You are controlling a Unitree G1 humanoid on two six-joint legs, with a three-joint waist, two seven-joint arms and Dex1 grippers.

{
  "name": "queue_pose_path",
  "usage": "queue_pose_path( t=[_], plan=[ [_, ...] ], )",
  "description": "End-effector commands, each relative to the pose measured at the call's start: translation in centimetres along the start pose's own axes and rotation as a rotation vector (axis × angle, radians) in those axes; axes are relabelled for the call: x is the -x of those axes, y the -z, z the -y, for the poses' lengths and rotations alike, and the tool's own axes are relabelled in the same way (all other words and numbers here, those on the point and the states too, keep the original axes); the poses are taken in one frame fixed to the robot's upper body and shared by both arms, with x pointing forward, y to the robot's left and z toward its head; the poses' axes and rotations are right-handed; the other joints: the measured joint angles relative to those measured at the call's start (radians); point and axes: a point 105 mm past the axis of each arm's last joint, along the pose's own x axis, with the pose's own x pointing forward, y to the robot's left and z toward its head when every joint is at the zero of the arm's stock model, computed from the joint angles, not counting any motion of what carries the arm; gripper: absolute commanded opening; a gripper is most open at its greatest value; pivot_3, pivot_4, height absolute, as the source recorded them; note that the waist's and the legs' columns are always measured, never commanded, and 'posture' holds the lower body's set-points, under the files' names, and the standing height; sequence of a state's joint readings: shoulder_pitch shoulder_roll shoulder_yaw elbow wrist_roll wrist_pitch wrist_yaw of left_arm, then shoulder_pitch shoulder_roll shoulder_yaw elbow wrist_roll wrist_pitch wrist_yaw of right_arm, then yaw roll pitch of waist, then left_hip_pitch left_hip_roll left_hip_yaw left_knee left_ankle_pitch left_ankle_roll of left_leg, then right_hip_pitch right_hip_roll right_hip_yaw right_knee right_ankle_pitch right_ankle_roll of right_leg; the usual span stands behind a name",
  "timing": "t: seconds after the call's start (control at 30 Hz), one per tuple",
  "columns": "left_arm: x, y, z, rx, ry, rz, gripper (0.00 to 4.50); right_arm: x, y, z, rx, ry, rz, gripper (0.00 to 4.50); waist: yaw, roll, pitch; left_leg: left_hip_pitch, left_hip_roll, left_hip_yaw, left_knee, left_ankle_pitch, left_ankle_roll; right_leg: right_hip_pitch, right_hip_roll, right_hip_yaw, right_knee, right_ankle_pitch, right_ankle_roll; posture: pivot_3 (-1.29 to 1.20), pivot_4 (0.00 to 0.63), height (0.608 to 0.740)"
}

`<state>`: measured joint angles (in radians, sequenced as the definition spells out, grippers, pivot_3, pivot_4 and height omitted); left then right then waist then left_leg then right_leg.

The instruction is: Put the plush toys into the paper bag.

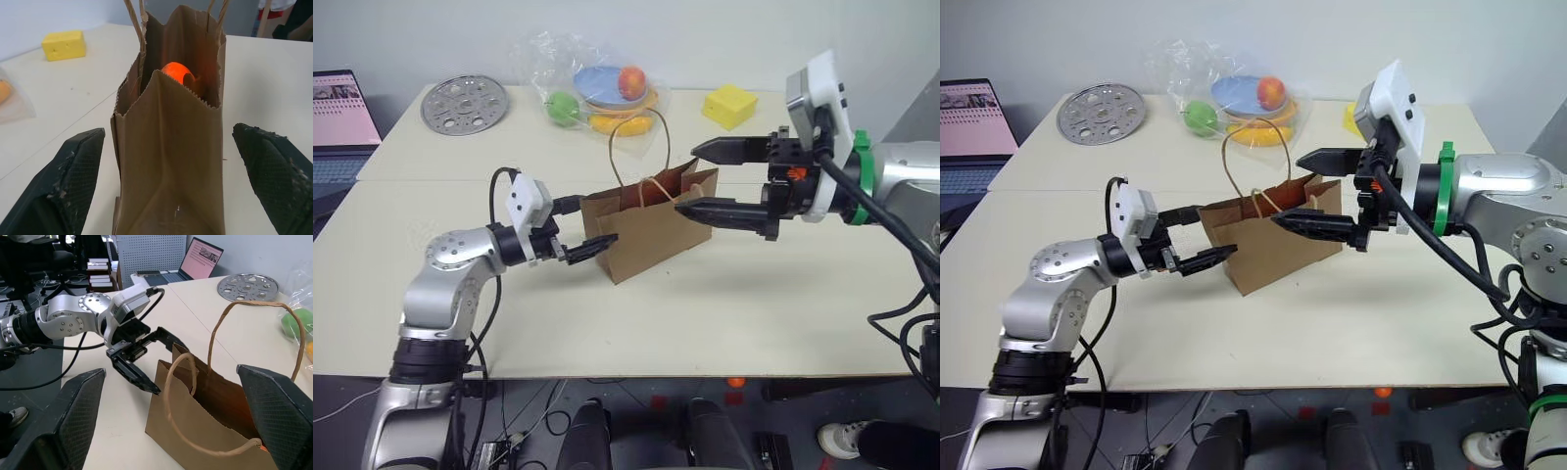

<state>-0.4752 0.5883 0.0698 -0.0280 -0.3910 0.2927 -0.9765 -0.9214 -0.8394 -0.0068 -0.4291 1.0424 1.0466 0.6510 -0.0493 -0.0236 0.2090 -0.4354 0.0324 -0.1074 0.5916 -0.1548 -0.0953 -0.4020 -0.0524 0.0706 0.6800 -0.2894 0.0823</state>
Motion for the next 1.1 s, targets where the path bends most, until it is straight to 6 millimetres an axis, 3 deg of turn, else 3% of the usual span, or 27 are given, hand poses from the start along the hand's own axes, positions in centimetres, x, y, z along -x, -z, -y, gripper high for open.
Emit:
queue_pose_path(
  t=[0.03,0.33,0.47,0.63,0.77,1.0,1.1],
  plan=[
    [0.0,-1.2,-0.6,-0.066,-0.038,0.035,4.09,0.5,-0.3,0.0,0.031,0.017,0.010,4.50,0.001,0.000,0.000,0.000,0.000,0.000,0.000,0.000,0.000,0.000,0.000,0.000,0.000,0.000,0.000,0.00,0.150,0.740],
    [-0.1,-0.4,0.7,-0.073,0.009,0.020,1.38,0.7,0.0,0.6,0.025,0.047,0.021,4.50,0.000,0.000,0.000,0.000,0.000,0.000,0.000,0.000,0.000,0.000,0.000,0.000,0.000,0.000,0.000,0.00,0.150,0.740],
    [-0.2,-0.4,0.2,-0.077,-0.012,0.020,0.13,0.5,0.1,0.8,0.023,0.059,0.021,4.50,-0.001,0.000,0.000,0.000,0.000,0.000,0.000,0.000,0.000,0.000,0.000,0.000,0.000,0.000,0.000,0.00,0.150,0.740],
    [0.1,-1.1,-1.5,-0.090,-0.038,0.068,0.04,1.0,0.1,1.9,0.033,0.098,0.015,4.50,0.000,0.000,0.000,0.000,0.000,0.000,0.000,0.000,0.000,0.000,0.000,0.000,0.000,0.000,0.000,0.00,0.150,0.740],
    [1.6,-4.3,-0.6,0.084,0.213,0.170,0.04,2.8,-0.5,3.1,0.030,0.109,-0.009,4.50,-0.004,0.000,0.000,0.000,0.000,0.000,0.000,0.000,0.000,0.000,0.000,0.000,0.001,0.000,0.000,0.00,0.150,0.740],
    [2.1,-3.9,0.2,-0.036,0.456,0.126,0.04,6.3,0.2,3.4,-0.032,0.046,-0.087,4.50,-0.004,0.000,0.000,0.000,0.000,0.000,-0.002,0.000,0.000,0.000,0.000,-0.001,0.000,0.000,0.000,0.00,0.150,0.740],
    [1.9,-2.5,-0.3,-0.062,0.498,0.100,0.04,6.8,0.1,3.3,-0.032,0.044,-0.105,4.50,-0.006,0.000,0.000,0.000,0.000,0.000,-0.001,0.000,0.000,-0.001,0.000,0.000,0.000,0.000,0.000,0.00,0.150,0.740]
  ],
)
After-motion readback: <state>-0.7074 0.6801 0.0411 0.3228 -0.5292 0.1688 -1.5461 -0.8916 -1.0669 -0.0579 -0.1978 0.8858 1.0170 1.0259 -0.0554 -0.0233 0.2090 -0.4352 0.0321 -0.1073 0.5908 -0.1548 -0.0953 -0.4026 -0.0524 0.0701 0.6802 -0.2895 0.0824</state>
